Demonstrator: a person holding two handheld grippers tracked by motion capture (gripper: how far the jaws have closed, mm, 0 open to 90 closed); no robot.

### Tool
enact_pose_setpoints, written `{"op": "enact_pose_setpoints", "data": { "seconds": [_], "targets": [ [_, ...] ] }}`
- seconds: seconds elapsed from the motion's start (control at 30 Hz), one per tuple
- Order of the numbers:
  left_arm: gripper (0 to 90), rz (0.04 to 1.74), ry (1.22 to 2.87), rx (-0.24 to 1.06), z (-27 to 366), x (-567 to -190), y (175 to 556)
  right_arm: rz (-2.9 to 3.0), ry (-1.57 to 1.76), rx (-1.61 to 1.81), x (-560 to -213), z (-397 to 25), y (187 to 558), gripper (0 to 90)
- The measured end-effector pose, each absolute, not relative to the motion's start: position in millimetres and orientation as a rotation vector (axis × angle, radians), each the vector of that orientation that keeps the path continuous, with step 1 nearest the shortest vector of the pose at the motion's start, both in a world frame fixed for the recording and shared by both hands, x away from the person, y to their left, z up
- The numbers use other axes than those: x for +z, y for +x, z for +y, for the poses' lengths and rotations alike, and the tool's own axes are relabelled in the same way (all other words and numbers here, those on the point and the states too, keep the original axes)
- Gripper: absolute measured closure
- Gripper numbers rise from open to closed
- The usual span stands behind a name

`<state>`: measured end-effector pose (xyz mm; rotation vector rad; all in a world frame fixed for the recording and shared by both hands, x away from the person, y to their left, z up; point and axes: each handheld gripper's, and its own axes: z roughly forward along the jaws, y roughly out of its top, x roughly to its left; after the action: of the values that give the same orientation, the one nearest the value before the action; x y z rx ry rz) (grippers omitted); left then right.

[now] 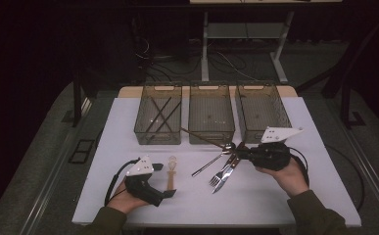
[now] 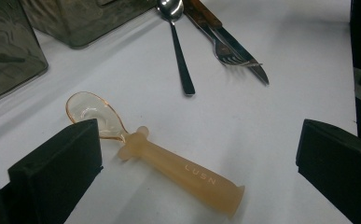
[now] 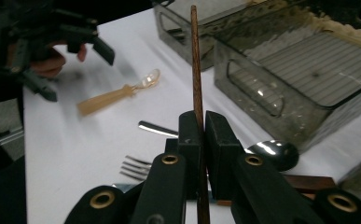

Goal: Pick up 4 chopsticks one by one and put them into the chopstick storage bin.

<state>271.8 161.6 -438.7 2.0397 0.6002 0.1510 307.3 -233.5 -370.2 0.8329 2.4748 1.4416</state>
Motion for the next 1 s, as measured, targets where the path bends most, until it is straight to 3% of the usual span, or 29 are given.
{"op": "enact_pose_setpoints", "data": {
  "seconds": [1.0],
  "targets": [
    [0.0, 0.569, 2.040, 0.148, 161, -435, 270, 2.378, 0.995, 1.343, -359, -134, 386, 85.0]
  ]
}}
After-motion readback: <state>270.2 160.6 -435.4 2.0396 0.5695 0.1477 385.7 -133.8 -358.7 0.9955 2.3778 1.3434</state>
